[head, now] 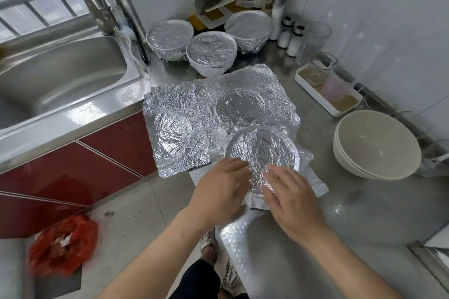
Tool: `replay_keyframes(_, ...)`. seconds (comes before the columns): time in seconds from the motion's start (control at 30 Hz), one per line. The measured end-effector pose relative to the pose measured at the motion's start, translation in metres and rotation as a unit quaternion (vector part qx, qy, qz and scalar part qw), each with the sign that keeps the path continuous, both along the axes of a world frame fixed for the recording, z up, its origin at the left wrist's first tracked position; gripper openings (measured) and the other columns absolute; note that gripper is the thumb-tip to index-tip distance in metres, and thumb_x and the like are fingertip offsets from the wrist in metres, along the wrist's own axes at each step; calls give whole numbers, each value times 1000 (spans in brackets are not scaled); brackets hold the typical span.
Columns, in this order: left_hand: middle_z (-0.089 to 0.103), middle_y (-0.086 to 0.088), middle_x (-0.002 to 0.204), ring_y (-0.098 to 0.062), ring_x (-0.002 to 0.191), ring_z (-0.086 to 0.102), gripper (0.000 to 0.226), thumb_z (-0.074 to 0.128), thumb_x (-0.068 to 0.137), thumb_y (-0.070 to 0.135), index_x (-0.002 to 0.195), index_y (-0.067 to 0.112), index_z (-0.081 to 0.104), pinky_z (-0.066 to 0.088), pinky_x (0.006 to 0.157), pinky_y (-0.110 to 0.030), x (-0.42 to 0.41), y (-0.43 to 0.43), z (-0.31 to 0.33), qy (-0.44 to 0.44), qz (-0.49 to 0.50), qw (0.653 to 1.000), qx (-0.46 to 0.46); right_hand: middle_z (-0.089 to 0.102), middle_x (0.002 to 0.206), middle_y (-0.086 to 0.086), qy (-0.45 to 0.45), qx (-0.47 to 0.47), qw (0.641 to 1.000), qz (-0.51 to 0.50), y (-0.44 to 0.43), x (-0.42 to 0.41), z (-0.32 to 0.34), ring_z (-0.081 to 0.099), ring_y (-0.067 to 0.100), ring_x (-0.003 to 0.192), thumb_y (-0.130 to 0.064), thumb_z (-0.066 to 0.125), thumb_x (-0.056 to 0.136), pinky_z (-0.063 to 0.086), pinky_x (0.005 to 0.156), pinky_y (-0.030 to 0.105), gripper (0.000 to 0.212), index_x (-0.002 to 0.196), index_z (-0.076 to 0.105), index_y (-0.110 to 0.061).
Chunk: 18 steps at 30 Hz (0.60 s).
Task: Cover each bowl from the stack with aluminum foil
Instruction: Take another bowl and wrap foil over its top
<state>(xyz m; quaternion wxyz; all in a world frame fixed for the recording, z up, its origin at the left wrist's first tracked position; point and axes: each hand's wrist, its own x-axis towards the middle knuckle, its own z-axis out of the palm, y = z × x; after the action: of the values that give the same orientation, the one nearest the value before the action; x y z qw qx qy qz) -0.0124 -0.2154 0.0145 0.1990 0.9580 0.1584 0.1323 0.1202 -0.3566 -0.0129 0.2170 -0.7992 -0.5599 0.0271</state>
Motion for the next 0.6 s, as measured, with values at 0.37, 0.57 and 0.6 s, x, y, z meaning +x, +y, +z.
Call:
replay_keyframes(0.37,-5,-1,163,-18,150,-8,72,4,96,60,156,21,-1,-8,118,-45,37,2,-20,239,70,965,76,39,151,9,-48,-138,985,-88,18,7,-2,32,24,142,-43,18,98,6,116,38,62,142,44,-8)
replay_keyframes(0.57,-2,-1,164,-18,151,-5,69,5,98,55,157,20,3,-15,114,-40,59,4,-18,224,47,970,83,15,161,4,28,-121,985,-122,38,27,1,8,19,149,-44,9,93,10,117,44,67,151,26,-15)
replay_keyframes(0.6,-3,-1,164,-18,151,-6,70,1,96,55,157,21,2,-15,114,-41,62,4,-18,229,45,969,81,13,161,4,35,-126,984,-122,40,29,0,7,19,149,-43,10,94,10,118,43,65,152,24,-15)
